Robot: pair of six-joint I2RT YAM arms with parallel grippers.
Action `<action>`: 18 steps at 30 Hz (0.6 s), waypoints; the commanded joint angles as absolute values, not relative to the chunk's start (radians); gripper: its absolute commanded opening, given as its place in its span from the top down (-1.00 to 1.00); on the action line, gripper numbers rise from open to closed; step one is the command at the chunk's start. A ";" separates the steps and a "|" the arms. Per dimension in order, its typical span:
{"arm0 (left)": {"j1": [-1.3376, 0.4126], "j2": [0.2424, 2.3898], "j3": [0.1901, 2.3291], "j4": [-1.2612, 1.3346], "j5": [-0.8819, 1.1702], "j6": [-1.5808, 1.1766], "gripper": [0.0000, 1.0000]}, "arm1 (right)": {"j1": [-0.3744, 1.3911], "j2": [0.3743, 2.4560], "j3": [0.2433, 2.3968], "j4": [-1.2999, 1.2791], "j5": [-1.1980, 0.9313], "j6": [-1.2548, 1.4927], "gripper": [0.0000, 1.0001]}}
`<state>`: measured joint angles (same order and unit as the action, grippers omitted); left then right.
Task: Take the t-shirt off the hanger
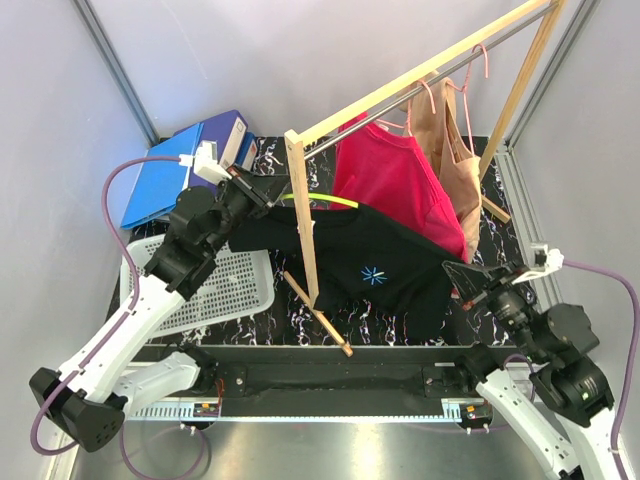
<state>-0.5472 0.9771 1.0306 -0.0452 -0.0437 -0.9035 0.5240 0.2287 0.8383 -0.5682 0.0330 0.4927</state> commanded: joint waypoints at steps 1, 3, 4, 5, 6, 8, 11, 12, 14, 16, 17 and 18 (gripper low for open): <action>-0.466 0.927 1.025 0.136 -0.126 -0.963 1.00 | 0.522 0.129 0.841 -0.568 0.263 0.546 1.00; -0.457 0.923 1.026 0.133 -0.114 -0.959 1.00 | 0.522 0.091 0.838 -0.593 0.302 0.560 1.00; -0.448 0.922 1.023 0.133 -0.106 -0.957 1.00 | 0.523 0.068 0.841 -0.607 0.337 0.571 1.00; -0.443 0.917 1.016 0.133 -0.101 -0.957 1.00 | 0.522 0.058 0.841 -0.618 0.356 0.575 1.00; -0.439 0.914 1.006 0.135 -0.100 -0.956 1.00 | 0.523 0.049 0.844 -0.641 0.373 0.577 1.00; -0.423 0.901 0.994 0.137 -0.098 -0.954 1.00 | 0.523 0.020 0.845 -0.673 0.426 0.577 1.00; -0.403 0.890 0.985 0.121 -0.104 -0.933 1.00 | 0.523 0.015 0.867 -0.731 0.495 0.581 1.00; -0.396 0.888 0.989 0.115 -0.110 -0.914 1.00 | 0.522 0.014 0.876 -0.742 0.514 0.589 1.00; -0.382 0.888 1.000 0.095 -0.114 -0.897 1.00 | 0.522 0.012 0.885 -0.775 0.523 0.598 1.00; -0.367 0.890 1.017 0.080 -0.117 -0.853 1.00 | 0.523 0.012 0.894 -0.785 0.544 0.594 1.00; -0.361 0.893 1.026 0.066 -0.123 -0.836 1.00 | 0.523 0.014 0.897 -0.790 0.548 0.589 1.00; -0.347 0.893 1.032 0.055 -0.126 -0.830 1.00 | 0.523 0.012 0.900 -0.796 0.561 0.595 1.00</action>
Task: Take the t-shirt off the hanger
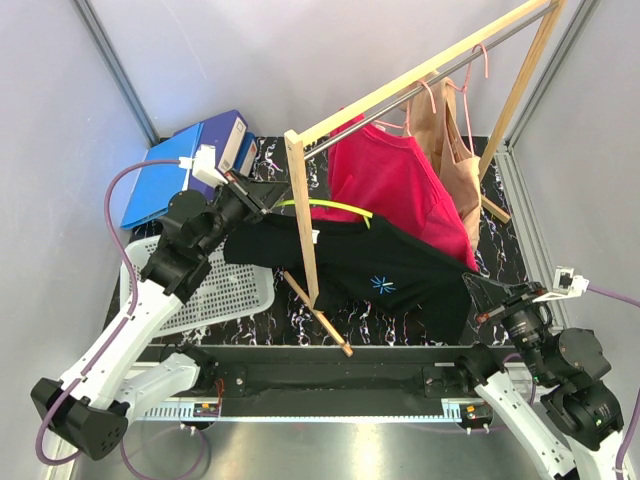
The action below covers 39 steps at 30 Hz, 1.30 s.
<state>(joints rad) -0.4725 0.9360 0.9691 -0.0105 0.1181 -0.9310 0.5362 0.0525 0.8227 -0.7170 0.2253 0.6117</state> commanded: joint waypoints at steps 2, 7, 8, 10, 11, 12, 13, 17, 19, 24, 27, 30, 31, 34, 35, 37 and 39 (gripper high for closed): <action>-0.333 0.888 1.032 0.045 -0.144 -0.830 1.00 | 0.522 0.014 0.902 -0.816 0.580 0.607 1.00; -0.291 0.876 1.012 0.057 -0.188 -0.850 1.00 | 0.523 0.014 0.925 -0.882 0.667 0.695 1.00; -0.290 0.876 1.006 0.058 -0.199 -0.845 1.00 | 0.522 0.011 0.931 -0.894 0.681 0.699 1.00; -0.275 0.876 1.000 0.075 -0.200 -0.842 1.00 | 0.522 0.014 0.939 -0.897 0.693 0.695 1.00; -0.265 0.891 1.003 0.095 -0.161 -0.833 1.00 | 0.523 0.015 0.936 -0.869 0.675 0.672 1.00; -0.255 0.906 1.012 0.122 -0.106 -0.825 1.00 | 0.523 0.021 0.918 -0.833 0.585 0.588 1.00; -0.255 0.955 1.026 0.165 0.005 -0.816 1.00 | 0.523 0.026 0.905 -0.759 0.521 0.547 1.00; -0.273 1.058 1.132 0.166 0.225 -0.776 1.00 | 0.523 0.067 0.920 -0.670 0.067 0.381 0.97; -0.313 1.074 1.178 0.137 0.262 -0.735 1.00 | 0.522 0.126 0.960 -0.682 -0.029 0.332 0.65; -0.403 1.094 1.264 0.054 0.307 -0.618 1.00 | 0.522 0.352 1.184 -0.744 -0.276 0.233 0.06; -0.443 1.086 1.296 0.003 0.301 -0.565 1.00 | 0.522 0.472 1.307 -0.759 -0.389 0.221 -0.34; -0.475 1.077 1.330 -0.038 0.298 -0.525 1.00 | 0.522 0.624 1.411 -0.801 -0.566 0.204 -0.46; -0.482 1.066 1.335 -0.043 0.295 -0.519 1.00 | 0.523 0.659 1.425 -0.810 -0.616 0.203 -0.53; -0.500 1.051 1.339 -0.060 0.270 -0.517 1.00 | 0.522 0.790 1.460 -0.821 -0.764 0.210 -0.63; -0.506 1.049 1.342 -0.063 0.267 -0.517 1.00 | 0.522 0.845 1.479 -0.827 -0.781 0.215 -0.66; -0.511 1.048 1.345 -0.077 0.252 -0.522 1.00 | 0.523 0.897 1.503 -0.879 -0.778 0.195 -0.68; -0.514 1.048 1.353 -0.096 0.233 -0.528 1.00 | 0.523 0.963 1.531 -0.920 -0.732 0.161 -0.70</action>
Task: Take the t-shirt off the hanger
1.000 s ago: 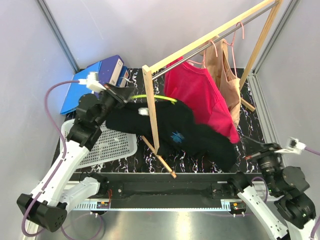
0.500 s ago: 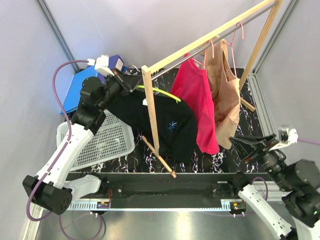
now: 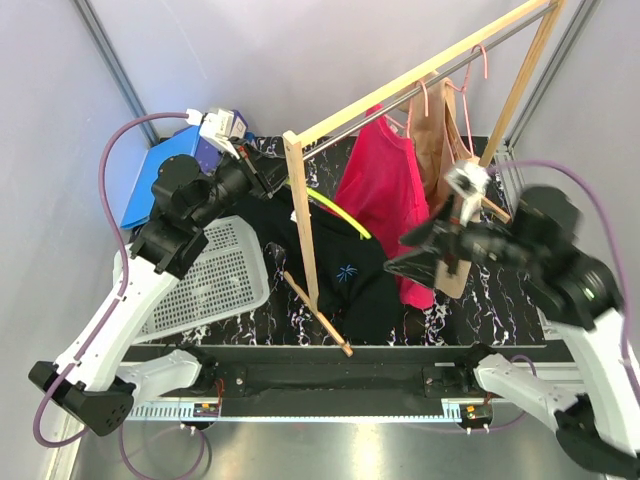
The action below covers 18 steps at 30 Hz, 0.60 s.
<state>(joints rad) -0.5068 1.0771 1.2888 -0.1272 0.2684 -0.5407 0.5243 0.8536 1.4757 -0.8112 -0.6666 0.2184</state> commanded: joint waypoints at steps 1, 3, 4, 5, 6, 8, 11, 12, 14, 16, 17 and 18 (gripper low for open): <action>-0.514 1.049 1.354 -0.100 0.233 -0.529 1.00 | 0.522 0.977 1.534 -0.942 -0.712 0.150 -0.70; -0.514 1.054 1.358 -0.101 0.232 -0.529 1.00 | 0.523 0.983 1.517 -0.936 -0.669 0.137 -0.71; -0.515 1.055 1.359 -0.103 0.229 -0.537 1.00 | 0.525 0.982 1.503 -0.919 -0.672 0.140 -0.71; -0.515 1.055 1.362 -0.104 0.224 -0.543 1.00 | 0.525 0.980 1.477 -0.913 -0.678 0.143 -0.70; -0.515 1.058 1.368 -0.107 0.215 -0.548 1.00 | 0.525 0.982 1.464 -0.911 -0.681 0.144 -0.63; -0.515 1.060 1.376 -0.107 0.207 -0.555 1.00 | 0.529 0.982 1.422 -0.911 -0.660 0.140 -0.50; -0.515 1.071 1.397 -0.117 0.195 -0.566 1.00 | 0.531 0.963 1.356 -0.888 -0.647 0.138 -0.29; -0.515 1.071 1.400 -0.127 0.178 -0.566 1.00 | 0.531 0.941 1.339 -0.882 -0.649 0.140 -0.27; -0.515 1.072 1.411 -0.136 0.160 -0.569 1.00 | 0.532 0.904 1.292 -0.853 -0.653 0.146 -0.27; -0.515 1.071 1.410 -0.140 0.156 -0.577 1.00 | 0.531 0.885 1.261 -0.815 -0.640 0.159 -0.22; -0.515 1.069 1.407 -0.138 0.160 -0.581 1.00 | 0.532 0.874 1.253 -0.799 -0.629 0.179 -0.16; -0.515 1.069 1.404 -0.138 0.161 -0.586 1.00 | 0.531 0.870 1.246 -0.779 -0.627 0.190 -0.11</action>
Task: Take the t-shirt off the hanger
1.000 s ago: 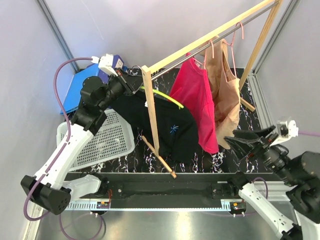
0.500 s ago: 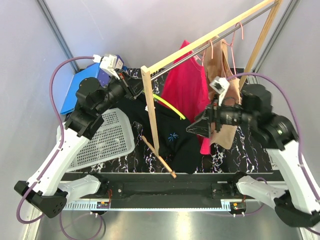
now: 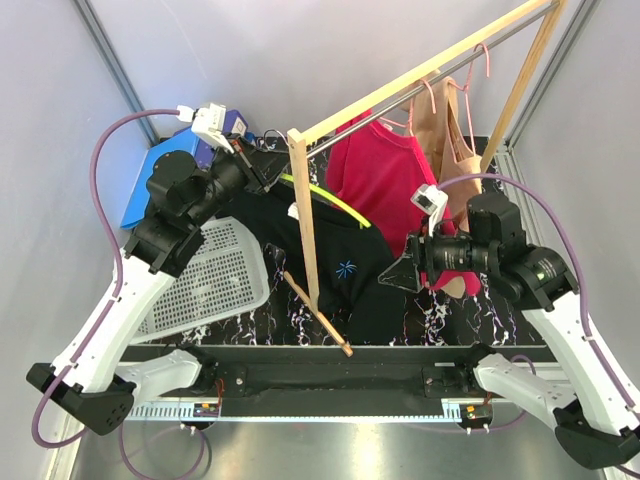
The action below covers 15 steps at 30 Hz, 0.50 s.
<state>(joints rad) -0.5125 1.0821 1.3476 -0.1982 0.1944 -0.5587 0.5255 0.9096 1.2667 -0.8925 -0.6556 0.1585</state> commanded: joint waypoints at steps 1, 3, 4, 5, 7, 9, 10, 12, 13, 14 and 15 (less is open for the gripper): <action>-0.515 1.069 1.401 -0.137 0.163 -0.597 1.00 | 0.531 0.865 1.224 -0.732 -0.626 0.204 0.01; -0.515 1.071 1.391 -0.126 0.166 -0.604 1.00 | 0.531 0.845 1.198 -0.639 -0.597 0.270 0.45; -0.515 1.071 1.390 -0.123 0.166 -0.612 1.00 | 0.531 0.838 1.171 -0.605 -0.585 0.297 0.63; -0.515 1.066 1.378 -0.109 0.164 -0.617 1.00 | 0.531 0.824 1.155 -0.574 -0.553 0.351 1.00; -0.515 1.055 1.352 -0.080 0.137 -0.655 1.00 | 0.531 0.796 1.090 -0.473 -0.513 0.418 1.00; -0.515 1.019 1.274 -0.003 0.065 -0.693 1.00 | 0.531 0.697 1.021 -0.348 -0.392 0.546 1.00; -0.515 1.003 1.243 0.032 0.034 -0.730 1.00 | 0.531 0.637 0.915 -0.289 -0.340 0.598 1.00; -0.515 0.959 1.159 0.104 -0.072 -0.762 1.00 | 0.531 0.482 0.844 -0.238 -0.179 0.701 1.00; -0.515 0.945 1.135 0.121 -0.107 -0.793 1.00 | 0.531 0.453 0.832 -0.259 -0.125 0.718 1.00; -0.515 0.931 1.120 0.142 -0.165 -0.804 1.00 | 0.532 0.401 0.825 -0.274 -0.062 0.736 1.00; -0.515 0.914 1.102 0.147 -0.190 -0.814 1.00 | 0.531 0.370 0.815 -0.288 -0.039 0.750 1.00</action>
<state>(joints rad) -0.5198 0.9977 1.1481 -0.0750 0.0299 -0.6952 0.5285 0.5091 0.8391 -0.3992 -0.3126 0.5816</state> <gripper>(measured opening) 0.104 0.009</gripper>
